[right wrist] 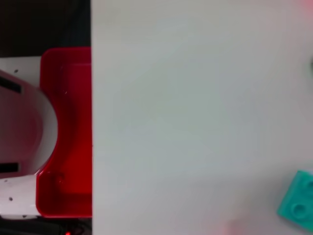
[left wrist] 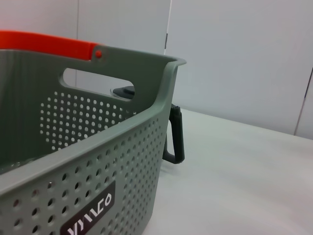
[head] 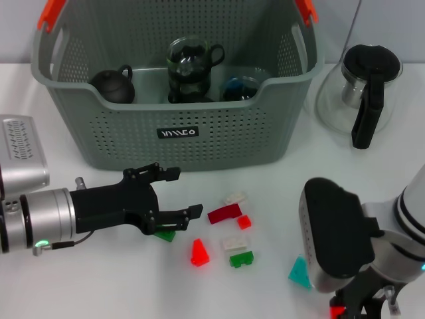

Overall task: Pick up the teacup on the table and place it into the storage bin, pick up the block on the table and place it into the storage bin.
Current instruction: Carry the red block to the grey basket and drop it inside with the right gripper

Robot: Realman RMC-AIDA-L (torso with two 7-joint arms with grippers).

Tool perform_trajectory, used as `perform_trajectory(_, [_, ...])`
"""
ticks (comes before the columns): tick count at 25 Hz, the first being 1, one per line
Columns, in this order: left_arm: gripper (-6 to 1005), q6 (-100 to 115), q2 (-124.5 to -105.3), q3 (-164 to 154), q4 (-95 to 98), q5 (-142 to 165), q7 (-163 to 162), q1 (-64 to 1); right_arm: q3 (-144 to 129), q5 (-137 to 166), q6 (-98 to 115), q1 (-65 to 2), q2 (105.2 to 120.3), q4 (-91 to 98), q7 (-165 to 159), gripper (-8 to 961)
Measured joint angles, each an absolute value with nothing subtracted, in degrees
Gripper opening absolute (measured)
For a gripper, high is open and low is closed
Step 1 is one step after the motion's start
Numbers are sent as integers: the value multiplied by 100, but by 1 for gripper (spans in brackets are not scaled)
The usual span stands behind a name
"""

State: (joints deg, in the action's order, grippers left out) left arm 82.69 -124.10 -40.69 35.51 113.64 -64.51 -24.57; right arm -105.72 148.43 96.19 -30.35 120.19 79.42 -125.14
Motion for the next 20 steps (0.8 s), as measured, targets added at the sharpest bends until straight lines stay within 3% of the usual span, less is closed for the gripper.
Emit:
perform_trajectory(9, [877,8271,-12410,-4057,3574,11413,-6451,-2427,-9273,14644,9820,-3271,12030,8405,-12162,245])
perform_trajectory(20, [877,8279,-12410,-4042,3587,11426,-6451,-2328,-7523,13585,9460,-4740,12026,8168,-12077,292])
